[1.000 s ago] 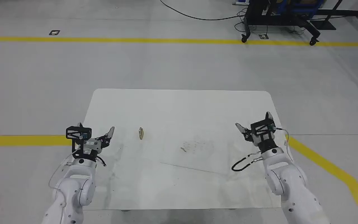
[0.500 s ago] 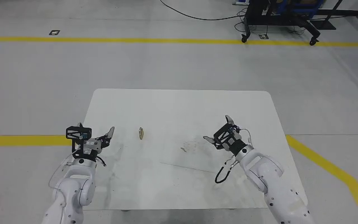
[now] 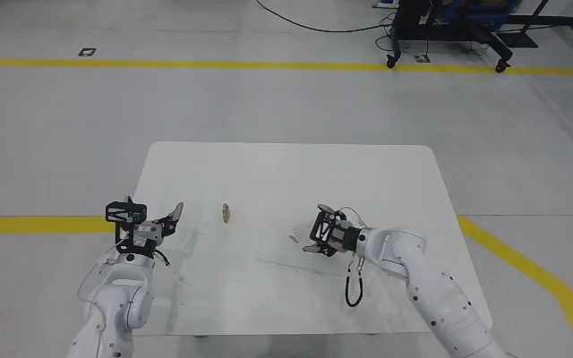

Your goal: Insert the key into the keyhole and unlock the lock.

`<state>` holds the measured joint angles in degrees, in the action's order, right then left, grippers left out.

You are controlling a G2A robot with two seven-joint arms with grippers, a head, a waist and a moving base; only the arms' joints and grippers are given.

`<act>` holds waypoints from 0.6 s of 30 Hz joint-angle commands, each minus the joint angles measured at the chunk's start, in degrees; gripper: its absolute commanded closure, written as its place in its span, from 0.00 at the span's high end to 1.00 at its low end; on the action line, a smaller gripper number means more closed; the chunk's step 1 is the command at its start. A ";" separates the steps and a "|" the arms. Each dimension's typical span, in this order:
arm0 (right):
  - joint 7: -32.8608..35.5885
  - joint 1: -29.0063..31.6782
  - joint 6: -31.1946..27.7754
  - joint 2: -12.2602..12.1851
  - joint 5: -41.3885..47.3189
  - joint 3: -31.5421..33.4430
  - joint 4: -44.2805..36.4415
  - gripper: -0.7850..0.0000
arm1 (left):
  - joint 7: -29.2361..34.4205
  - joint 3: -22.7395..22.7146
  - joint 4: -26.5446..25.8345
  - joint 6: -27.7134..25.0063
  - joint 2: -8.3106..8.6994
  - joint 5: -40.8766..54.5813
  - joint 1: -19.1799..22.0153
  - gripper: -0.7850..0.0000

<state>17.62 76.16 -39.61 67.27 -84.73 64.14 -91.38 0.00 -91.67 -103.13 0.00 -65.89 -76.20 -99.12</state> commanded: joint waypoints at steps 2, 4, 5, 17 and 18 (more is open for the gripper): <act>1.32 -1.83 -0.62 0.36 0.75 -1.96 1.19 0.96 | 0.00 0.00 0.00 0.00 0.00 0.00 0.00 1.00; 2.25 -2.95 -0.85 0.65 1.44 -3.28 2.03 0.88 | 0.00 0.00 0.00 0.00 0.00 0.00 0.00 1.00; 2.86 -3.73 -1.15 0.84 1.79 -4.19 2.61 0.82 | 0.00 0.00 0.00 0.00 0.00 0.00 0.00 1.00; 5.34 -8.82 -1.11 2.26 4.91 -9.48 8.09 0.37 | 0.00 0.00 0.00 0.00 0.00 0.00 0.00 1.00; 5.48 -9.13 -0.95 2.34 5.07 -9.71 8.41 0.30 | 0.00 0.00 0.00 0.00 0.00 0.00 0.00 1.00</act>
<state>23.02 67.23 -40.65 69.56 -79.76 54.56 -83.16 0.00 -91.67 -103.13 0.00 -65.89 -76.20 -99.12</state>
